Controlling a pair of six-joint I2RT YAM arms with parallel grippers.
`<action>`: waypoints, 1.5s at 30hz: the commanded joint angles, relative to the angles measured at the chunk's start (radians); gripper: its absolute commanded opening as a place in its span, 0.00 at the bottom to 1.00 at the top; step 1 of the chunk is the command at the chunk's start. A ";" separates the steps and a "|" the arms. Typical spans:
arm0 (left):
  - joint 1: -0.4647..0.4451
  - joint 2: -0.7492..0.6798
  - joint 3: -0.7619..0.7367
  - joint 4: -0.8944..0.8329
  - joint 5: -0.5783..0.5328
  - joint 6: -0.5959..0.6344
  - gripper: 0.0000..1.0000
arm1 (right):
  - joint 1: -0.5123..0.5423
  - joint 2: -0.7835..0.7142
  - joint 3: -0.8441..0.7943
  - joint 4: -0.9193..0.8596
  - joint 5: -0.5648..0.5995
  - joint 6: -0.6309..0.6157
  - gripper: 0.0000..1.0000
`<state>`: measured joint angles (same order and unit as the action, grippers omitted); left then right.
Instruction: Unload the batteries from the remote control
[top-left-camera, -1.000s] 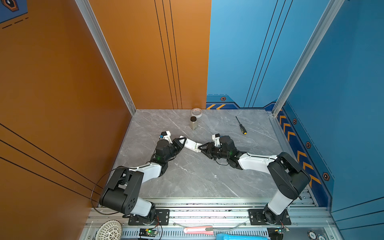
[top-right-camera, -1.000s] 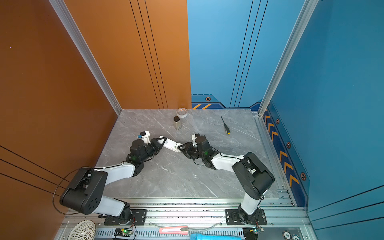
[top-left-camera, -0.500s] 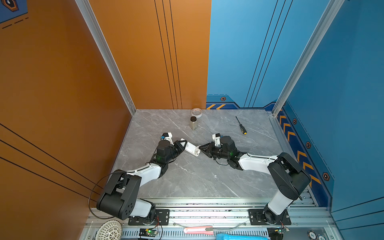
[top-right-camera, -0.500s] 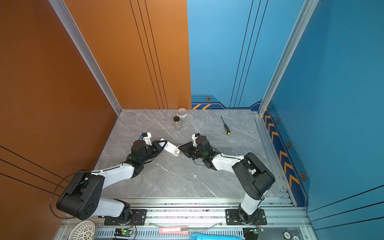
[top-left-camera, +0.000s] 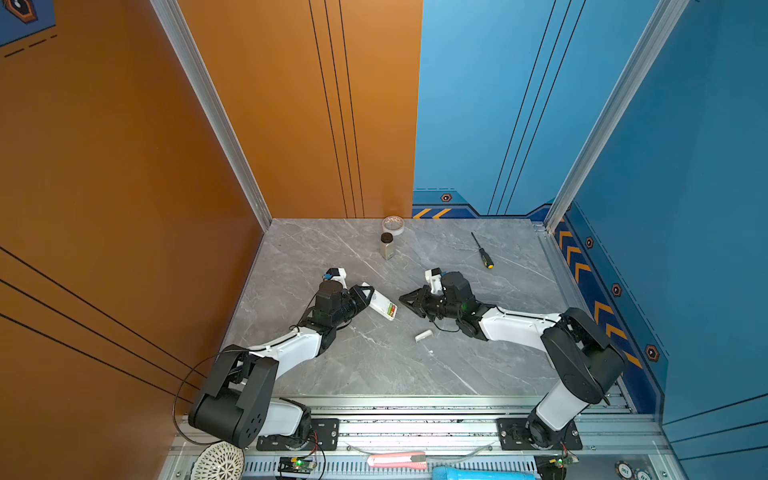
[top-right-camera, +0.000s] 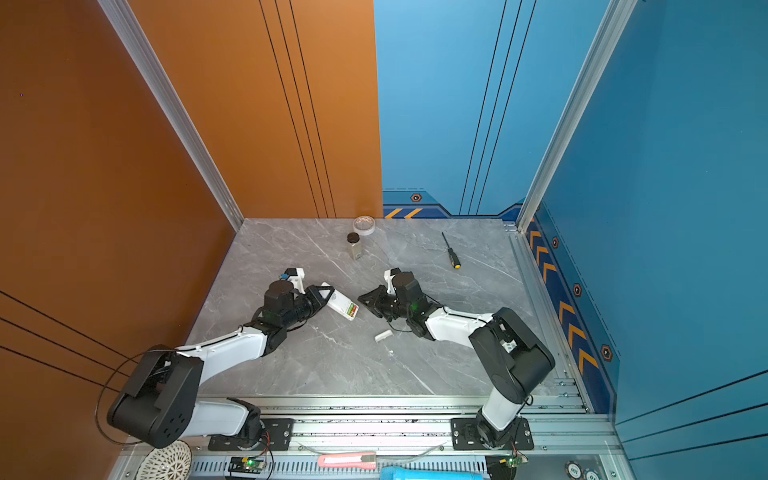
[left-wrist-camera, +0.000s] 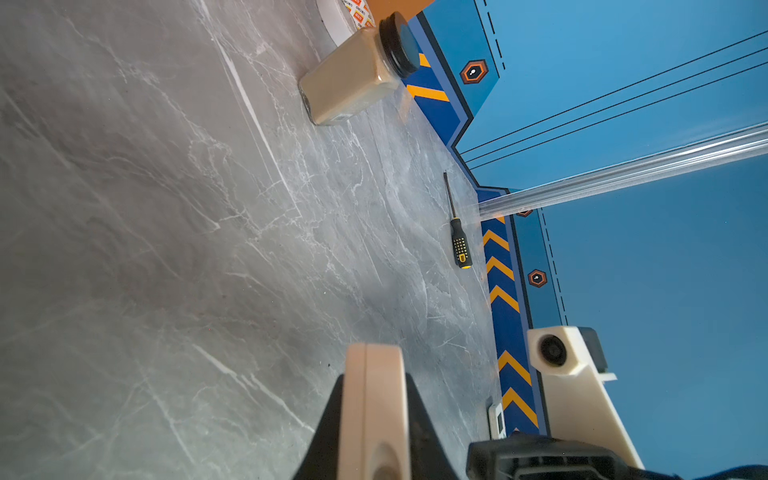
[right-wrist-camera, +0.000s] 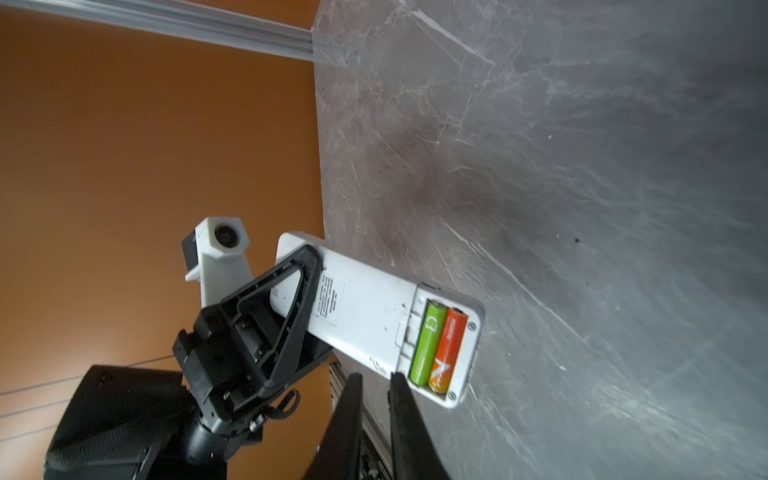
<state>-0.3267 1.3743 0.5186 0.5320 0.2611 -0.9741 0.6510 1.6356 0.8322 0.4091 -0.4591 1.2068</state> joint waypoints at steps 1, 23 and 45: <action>0.003 0.000 0.024 0.019 0.018 0.030 0.00 | -0.033 -0.087 0.045 -0.271 0.068 -0.143 0.27; -0.216 0.107 -0.169 0.245 -0.315 -0.176 0.04 | -0.406 -0.174 0.244 -0.995 0.181 -0.524 0.72; -0.381 0.088 -0.289 0.149 -0.541 -0.422 0.98 | -0.635 0.338 0.782 -1.215 0.412 -0.982 0.74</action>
<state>-0.7143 1.4818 0.2504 0.8623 -0.2626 -1.3499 0.0128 1.9091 1.5311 -0.7200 -0.1017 0.3668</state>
